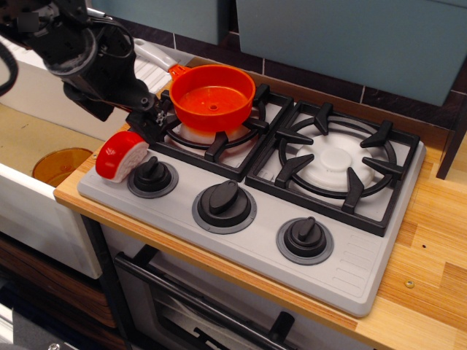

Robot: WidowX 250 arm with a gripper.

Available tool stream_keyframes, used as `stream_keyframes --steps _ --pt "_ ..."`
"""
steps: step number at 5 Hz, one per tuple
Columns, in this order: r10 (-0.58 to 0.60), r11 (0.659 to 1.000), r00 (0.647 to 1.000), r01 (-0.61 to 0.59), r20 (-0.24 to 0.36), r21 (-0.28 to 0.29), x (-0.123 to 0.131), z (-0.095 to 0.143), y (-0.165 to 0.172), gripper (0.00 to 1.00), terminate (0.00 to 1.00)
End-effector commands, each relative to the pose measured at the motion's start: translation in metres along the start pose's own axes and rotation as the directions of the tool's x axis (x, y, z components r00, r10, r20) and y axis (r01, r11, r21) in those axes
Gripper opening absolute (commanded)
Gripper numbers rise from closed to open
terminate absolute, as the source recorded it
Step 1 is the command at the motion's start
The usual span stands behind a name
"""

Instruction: End effector transition from pot or pan to object

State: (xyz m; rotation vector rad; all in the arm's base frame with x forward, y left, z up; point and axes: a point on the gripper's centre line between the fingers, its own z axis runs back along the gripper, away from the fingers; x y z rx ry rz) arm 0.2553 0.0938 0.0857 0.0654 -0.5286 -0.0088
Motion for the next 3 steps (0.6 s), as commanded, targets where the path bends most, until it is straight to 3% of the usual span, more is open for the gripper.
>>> stream_keyframes --steps 1,2,3 --pt "-0.015 0.999 0.997 0.012 0.071 0.045 -0.001 -0.002 0.005 1.0 0.0" --pt "-0.041 0.999 0.992 0.04 0.116 0.008 -0.002 -0.032 0.014 1.0 0.0" --pt "-0.039 0.998 0.99 0.046 0.139 -0.044 0.002 -0.057 0.015 1.0 1.0"
